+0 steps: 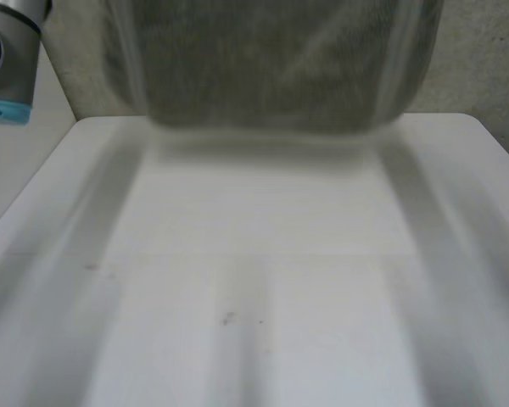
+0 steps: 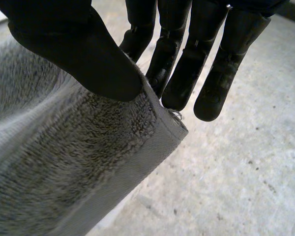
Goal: Fold the towel.
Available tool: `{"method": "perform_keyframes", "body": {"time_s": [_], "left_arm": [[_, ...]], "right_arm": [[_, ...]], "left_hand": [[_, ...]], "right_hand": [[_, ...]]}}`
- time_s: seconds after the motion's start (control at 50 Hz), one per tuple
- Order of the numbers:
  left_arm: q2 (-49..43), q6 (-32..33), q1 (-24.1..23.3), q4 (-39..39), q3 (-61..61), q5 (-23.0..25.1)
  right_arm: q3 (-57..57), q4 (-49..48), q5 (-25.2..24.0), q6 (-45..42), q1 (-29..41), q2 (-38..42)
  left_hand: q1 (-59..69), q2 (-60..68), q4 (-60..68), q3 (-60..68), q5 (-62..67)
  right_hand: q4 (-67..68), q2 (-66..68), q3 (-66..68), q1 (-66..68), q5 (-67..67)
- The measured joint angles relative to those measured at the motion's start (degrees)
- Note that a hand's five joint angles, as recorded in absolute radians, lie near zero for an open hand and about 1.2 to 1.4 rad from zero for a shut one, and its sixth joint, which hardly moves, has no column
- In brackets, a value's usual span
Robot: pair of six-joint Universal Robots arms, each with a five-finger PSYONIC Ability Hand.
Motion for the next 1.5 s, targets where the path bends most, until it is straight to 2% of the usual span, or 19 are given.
{"method": "perform_keyframes", "body": {"time_s": [0.1,0.22,0.34,0.4,0.48,0.52,0.58,0.64,0.66,0.78,0.88,1.02,1.14,1.2,1.32,1.42,1.5], "left_arm": [[1.37,-2.85,0.81,-0.33,-5.0,-2.08],[2.53,-3.12,3.14,-2.88,-17.78,-1.94],[2.52,-2.53,4.6,-1.95,-32.66,1.76],[1.49,-0.94,4.88,1.03,-39.98,5.4],[-0.61,3.13,4.91,4.65,-45.35,9.21],[-1.67,5.58,5.0,5.71,-47.05,10.53],[-2.81,9.01,5.46,6.05,-48.73,11.69],[-3.07,10.27,5.75,5.74,-49.29,11.95],[-2.92,12.67,6.54,4.17,-50.48,12.2],[-0.85,14.38,7.69,1.6,-52.13,12.3],[4.95,14.84,8.75,-0.96,-56.21,12.51],[13.8,14.81,9.17,-4.85,-62.23,14.62],[25.53,16.72,11.31,-13.97,-67.98,18.88],[29.67,18.45,12.56,-17.86,-69.67,20.64],[33.76,22.17,14.86,-22.4,-71.15,24.04],[28.48,23.48,14.95,-20.83,-68.18,24.94],[19.29,23.45,13.71,-18.51,-61.51,24.32]], "right_arm": [[6.11,1.49,-2.93,0.47,-0.19,-2.02],[17.66,3.98,-10.85,-0.37,-0.6,-3.58],[30.33,5.35,-17.02,-3.27,-0.79,-2.7],[37.83,5.88,-18.38,-8.24,-0.84,-0.64],[42.54,6.33,-18.29,-13.88,-0.84,1.32],[46.22,7.58,-17.21,-20.0,-0.87,3.32],[48.2,9.53,-15.63,-23.76,-0.97,4.37],[48.79,10.56,-14.87,-24.71,-1.08,4.42],[50.04,13.2,-13.52,-25.72,-1.58,3.13],[52.65,16.18,-12.68,-25.64,-2.74,-1.32],[57.16,21.04,-12.57,-25.4,-4.82,-9.14],[60.48,33.56,-13.6,-26.95,-9.67,-17.67],[63.01,45.02,-13.98,-35.7,-14.32,-25.51],[64.13,47.84,-14.22,-39.45,-15.66,-28.08],[65.3,47.47,-15.35,-42.79,-16.7,-29.95],[63.63,40.79,-15.6,-40.94,-15.72,-25.03],[59.15,35.27,-14.72,-37.75,-13.27,-18.15]], "left_hand": [[0.0,0.0,0.0,0.0,0.02],[0.0,0.0,0.0,0.0,0.02],[0.0,0.0,0.0,0.0,0.02],[0.0,0.0,0.0,0.0,0.02],[0.0,0.0,0.0,0.0,0.02],[0.0,0.0,0.0,0.0,0.02],[0.0,0.0,0.0,0.0,0.02],[0.0,0.0,0.0,0.0,0.02],[0.0,0.0,0.0,0.0,0.02],[0.0,0.0,0.0,0.0,0.0],[0.0,0.0,0.0,0.0,0.0],[0.0,0.0,0.0,0.0,0.02],[0.0,0.0,0.0,0.0,0.03],[0.0,0.0,0.0,0.0,0.0],[0.0,0.0,0.0,0.0,0.02],[0.0,0.0,0.0,0.0,0.02],[0.0,0.0,0.0,0.0,0.02]], "right_hand": [[0.0,0.0,0.0,0.0,0.0],[0.0,0.0,0.0,0.0,0.0],[0.0,0.0,0.0,0.0,0.01],[0.0,0.0,0.0,0.0,0.01],[0.0,0.0,0.0,0.0,0.01],[0.01,0.0,0.0,0.0,0.01],[0.0,0.0,0.0,0.0,0.01],[0.0,0.0,0.0,0.0,0.01],[0.01,0.0,0.0,0.0,0.01],[0.01,0.0,0.0,0.0,0.01],[0.01,0.0,0.0,0.0,0.01],[0.0,0.0,0.0,0.0,0.01],[0.01,0.0,0.0,0.0,0.01],[0.01,0.0,0.0,0.0,0.01],[0.01,0.0,0.0,0.0,0.01],[0.01,0.0,0.0,0.0,0.01],[0.01,0.0,0.0,0.0,0.01]]}}
